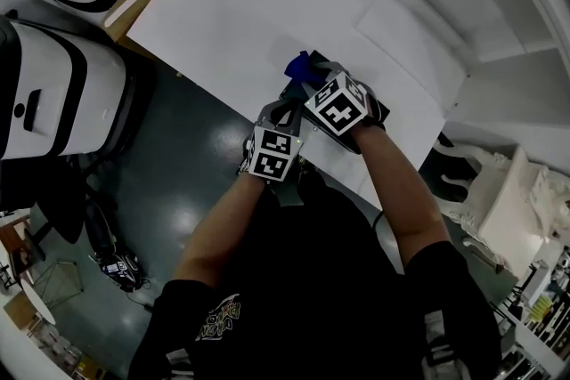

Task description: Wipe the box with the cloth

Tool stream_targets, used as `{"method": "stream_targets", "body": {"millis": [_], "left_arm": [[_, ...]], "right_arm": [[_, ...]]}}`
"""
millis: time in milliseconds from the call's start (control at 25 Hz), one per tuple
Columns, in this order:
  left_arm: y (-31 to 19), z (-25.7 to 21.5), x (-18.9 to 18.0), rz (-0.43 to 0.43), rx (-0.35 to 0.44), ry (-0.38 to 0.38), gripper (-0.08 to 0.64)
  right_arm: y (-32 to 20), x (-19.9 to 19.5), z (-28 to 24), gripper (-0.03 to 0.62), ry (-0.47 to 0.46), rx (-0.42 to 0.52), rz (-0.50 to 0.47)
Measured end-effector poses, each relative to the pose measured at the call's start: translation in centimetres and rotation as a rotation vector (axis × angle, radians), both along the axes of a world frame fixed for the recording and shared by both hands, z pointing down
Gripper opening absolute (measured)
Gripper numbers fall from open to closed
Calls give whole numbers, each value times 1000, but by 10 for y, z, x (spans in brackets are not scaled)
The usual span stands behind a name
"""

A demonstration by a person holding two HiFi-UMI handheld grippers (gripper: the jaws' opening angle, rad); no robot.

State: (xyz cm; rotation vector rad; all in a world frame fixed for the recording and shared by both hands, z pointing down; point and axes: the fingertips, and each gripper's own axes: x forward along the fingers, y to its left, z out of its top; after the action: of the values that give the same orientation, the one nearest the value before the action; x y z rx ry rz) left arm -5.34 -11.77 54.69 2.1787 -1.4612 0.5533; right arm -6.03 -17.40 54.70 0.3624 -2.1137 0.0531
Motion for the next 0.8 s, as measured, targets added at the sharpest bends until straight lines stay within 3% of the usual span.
{"method": "stream_targets", "body": {"millis": [440,800], "left_arm": [[0,0,0,6,7,-19,1],[1,0,-3,3,2,-20,1]], "right_arm": [[13,53,4,100,68,1,-3],[32,121,6,100,103,-9,108]]}}
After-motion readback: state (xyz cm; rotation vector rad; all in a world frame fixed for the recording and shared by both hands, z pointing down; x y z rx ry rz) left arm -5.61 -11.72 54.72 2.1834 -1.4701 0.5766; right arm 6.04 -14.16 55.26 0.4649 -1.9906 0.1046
